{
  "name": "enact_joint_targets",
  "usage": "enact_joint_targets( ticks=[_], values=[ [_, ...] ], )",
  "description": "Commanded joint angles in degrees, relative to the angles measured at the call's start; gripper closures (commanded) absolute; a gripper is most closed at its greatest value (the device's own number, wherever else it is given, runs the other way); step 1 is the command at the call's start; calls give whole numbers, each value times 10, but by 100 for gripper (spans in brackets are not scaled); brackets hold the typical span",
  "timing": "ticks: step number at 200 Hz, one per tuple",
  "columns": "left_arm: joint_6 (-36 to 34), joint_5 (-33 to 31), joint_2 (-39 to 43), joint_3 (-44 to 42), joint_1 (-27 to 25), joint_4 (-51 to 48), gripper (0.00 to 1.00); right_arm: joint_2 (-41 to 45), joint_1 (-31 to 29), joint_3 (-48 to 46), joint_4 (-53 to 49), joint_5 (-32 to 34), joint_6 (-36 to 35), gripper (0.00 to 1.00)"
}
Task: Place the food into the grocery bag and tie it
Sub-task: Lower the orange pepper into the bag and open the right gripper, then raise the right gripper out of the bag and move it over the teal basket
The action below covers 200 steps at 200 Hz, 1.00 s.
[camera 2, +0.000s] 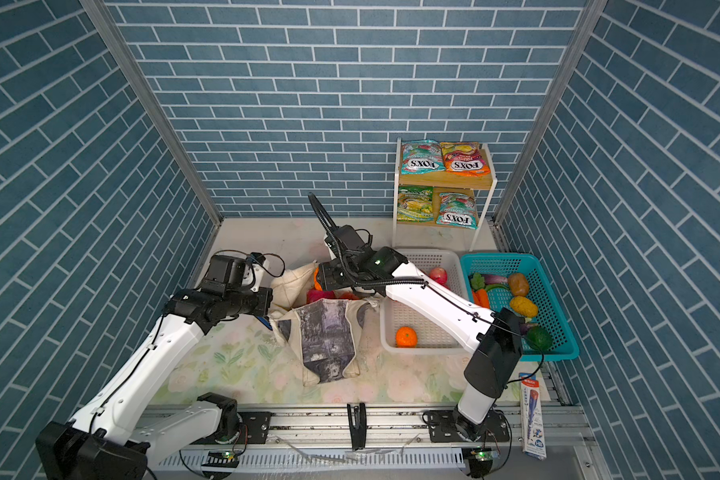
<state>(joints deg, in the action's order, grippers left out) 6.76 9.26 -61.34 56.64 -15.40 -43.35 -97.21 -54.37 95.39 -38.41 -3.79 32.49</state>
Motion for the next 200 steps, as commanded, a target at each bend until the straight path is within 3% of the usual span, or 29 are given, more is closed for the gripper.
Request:
enact_joint_targets(
  ticks=[1, 89, 156, 159, 163, 165, 200],
  values=[
    [-5, 3, 5, -5, 2, -4, 95, -16, -5, 19, -26, -9, -25, 56],
    [-5, 0, 4, -4, 2, -6, 95, -59, -10, 40, -71, -6, -30, 50],
    [-5, -1, 3, -5, 2, -6, 95, -69, -10, 51, -86, 1, -32, 36],
    [-6, -2, 3, -5, 2, -6, 95, -69, -10, 51, -85, 1, -32, 32],
    [-6, -2, 4, -5, 2, -7, 95, -69, -10, 52, -86, 3, -33, 7],
    [-6, -3, 3, -5, 2, -7, 95, -69, -10, 53, -87, 3, -33, 3],
    [-6, -3, 3, -5, 2, -7, 95, -65, -10, 65, -96, 17, -42, 1]
  ],
)
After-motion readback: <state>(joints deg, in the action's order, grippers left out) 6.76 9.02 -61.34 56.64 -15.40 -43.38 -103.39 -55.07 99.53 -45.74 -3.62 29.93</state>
